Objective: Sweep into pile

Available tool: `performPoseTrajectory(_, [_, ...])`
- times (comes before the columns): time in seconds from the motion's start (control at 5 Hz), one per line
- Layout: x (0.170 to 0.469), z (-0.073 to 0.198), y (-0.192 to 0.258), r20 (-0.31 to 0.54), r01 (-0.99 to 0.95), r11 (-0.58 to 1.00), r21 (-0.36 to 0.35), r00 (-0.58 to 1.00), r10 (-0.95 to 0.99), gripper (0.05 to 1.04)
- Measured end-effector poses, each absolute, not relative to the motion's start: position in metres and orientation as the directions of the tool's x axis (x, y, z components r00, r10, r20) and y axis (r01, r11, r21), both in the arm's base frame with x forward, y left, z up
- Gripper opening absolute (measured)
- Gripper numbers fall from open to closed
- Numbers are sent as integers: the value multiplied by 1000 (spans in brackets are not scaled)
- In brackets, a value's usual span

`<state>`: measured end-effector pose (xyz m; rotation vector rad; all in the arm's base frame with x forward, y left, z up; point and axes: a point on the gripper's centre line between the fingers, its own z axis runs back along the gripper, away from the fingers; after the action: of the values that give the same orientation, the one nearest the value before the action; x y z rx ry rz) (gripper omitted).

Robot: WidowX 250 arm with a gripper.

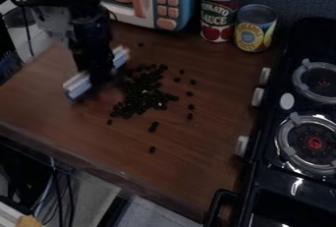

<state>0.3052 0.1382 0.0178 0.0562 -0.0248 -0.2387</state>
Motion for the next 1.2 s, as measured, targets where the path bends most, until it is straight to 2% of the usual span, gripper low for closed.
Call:
performPoseTrajectory(0.2, [293,18,122,18,281,956,82,959,-283,388])
performPoseTrajectory(0.4, [295,38,123,67,256,957,136,961,-267,388])
performPoseTrajectory(0.6, [300,79,149,163,115,986,123,977,-134,388])
performPoseTrajectory(0.8, [301,99,151,115,-48,992,120,993,34,388])
performPoseTrajectory(1.0, [301,86,117,-21,-80,993,91,996,83,388])
performPoseTrajectory(1.2, [294,81,75,-73,-123,991,46,989,127,388])
